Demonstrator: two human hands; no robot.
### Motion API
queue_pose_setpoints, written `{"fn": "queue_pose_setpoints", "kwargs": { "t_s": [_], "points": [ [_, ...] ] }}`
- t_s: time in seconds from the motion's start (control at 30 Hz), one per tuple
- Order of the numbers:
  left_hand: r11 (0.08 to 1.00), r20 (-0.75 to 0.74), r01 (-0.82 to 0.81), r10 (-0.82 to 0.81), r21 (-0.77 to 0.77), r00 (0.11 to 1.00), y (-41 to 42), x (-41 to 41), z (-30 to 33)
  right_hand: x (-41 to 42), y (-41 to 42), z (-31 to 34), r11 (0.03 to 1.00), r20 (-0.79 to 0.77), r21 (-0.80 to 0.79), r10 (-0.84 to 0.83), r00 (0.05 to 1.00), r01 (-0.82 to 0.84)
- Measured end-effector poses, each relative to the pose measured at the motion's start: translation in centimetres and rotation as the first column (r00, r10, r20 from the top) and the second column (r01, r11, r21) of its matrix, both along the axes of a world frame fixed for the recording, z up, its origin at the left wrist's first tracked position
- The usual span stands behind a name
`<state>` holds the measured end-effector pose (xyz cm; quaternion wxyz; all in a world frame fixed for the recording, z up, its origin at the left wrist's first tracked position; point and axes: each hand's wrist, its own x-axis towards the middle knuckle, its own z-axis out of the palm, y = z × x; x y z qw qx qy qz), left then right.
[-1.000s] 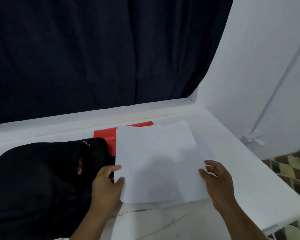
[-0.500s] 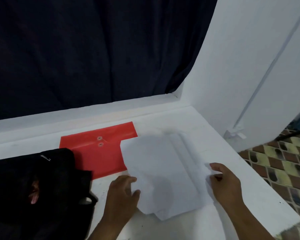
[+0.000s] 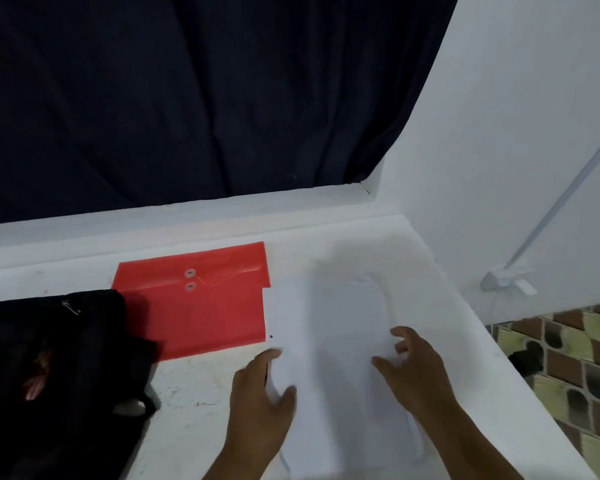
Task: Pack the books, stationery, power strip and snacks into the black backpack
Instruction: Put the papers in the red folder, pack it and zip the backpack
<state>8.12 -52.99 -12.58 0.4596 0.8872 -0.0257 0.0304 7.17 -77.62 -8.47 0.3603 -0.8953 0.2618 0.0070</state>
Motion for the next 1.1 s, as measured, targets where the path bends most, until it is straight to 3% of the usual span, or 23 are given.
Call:
{"fn": "queue_pose_setpoints", "kwargs": {
  "t_s": [0.1,0.23,0.37,0.5,0.6,0.8,0.9,1.1],
  "points": [
    [0.994,-0.005,-0.092,0.093,0.056,0.996,-1.7,-0.5,-0.4,0.7,-1.8,0.1,0.997,-0.032,0.067,0.039,0.999,-0.037],
    [0.97,0.119,-0.151,0.13,0.19,0.984,-2.5,-0.4,-1.2,0.9,-3.2,0.0,0.978,-0.008,0.202,0.06,0.998,-0.057],
    [0.904,0.125,-0.16,0.119,0.398,0.985,-2.9,0.0,-1.4,1.3,-4.1,-0.2,0.965,-0.001,0.259,0.048,0.999,-0.046],
    [0.925,0.176,-0.157,0.101,0.345,0.979,-2.8,-0.6,-1.5,0.8,-3.8,-0.1,0.972,-0.019,0.187,0.149,0.989,-0.143],
    [0.965,0.207,-0.151,0.106,0.215,0.973,-2.6,-0.8,-1.3,0.2,-3.6,-0.2,0.973,0.023,0.137,0.184,0.983,-0.186],
    [0.995,0.168,-0.101,0.1,-0.002,0.981,-2.0,-0.8,-1.6,-0.8,-2.1,-0.2,0.932,0.168,0.22,0.255,0.952,-0.288],
    [0.993,0.241,-0.113,0.104,0.024,0.965,-2.1,-0.9,-1.5,-0.7,-2.1,-0.6,0.945,0.177,0.196,0.229,0.957,-0.262],
    [0.989,0.276,-0.145,0.137,0.009,0.951,-2.5,-1.2,-0.6,-0.8,-2.3,-0.7,0.973,0.287,-0.037,0.23,0.93,-0.229]
  ]
}}
